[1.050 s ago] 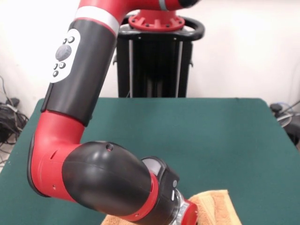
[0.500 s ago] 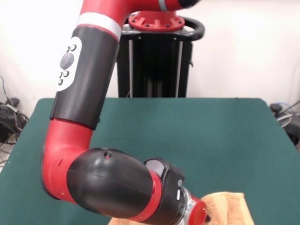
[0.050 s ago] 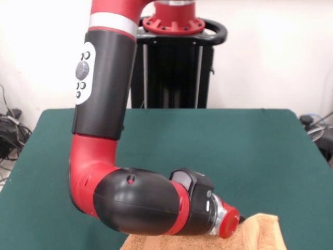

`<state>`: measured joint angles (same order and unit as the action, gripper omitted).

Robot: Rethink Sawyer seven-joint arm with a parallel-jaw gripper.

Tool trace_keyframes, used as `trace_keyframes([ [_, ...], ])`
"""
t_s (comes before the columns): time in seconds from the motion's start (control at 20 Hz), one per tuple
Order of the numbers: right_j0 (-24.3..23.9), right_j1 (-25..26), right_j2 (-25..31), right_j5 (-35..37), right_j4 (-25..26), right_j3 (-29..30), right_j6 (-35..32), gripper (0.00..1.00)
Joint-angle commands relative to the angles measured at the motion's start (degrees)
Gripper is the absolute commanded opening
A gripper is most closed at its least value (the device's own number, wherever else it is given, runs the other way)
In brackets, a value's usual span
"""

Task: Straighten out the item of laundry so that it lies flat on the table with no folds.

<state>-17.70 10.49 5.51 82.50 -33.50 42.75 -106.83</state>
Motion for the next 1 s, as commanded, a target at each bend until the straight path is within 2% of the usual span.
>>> trace_keyframes([
  [0.05, -0.2, -0.8, 6.3, -4.4, -0.9, 12.7, -2.9, 0.0],
  [0.3, 0.4, -4.8, 5.1, -10.4, -0.1, 18.1, -1.3, 0.0],
  [0.4, 2.1, -7.0, 0.5, -19.2, 5.2, 15.6, -0.4, 0.0],
  [0.55, 5.5, -9.1, -8.1, -34.2, 15.5, 6.9, -1.2, 0.0],
  [0.7, 5.4, -8.3, -8.5, -50.8, 21.0, 5.7, -2.0, 0.0],
  [0.8, 5.2, -6.8, -8.3, -57.4, 24.3, 5.5, -4.4, 0.0],
  [0.9, 7.4, -6.1, -12.5, -65.1, 30.8, 4.4, -9.9, 0.0],
  [0.95, 8.5, -5.6, -14.8, -64.3, 32.3, 3.5, -13.0, 0.0],
  [1.0, 8.9, -4.5, -15.6, -59.9, 32.0, 1.9, -15.2, 0.0],
])
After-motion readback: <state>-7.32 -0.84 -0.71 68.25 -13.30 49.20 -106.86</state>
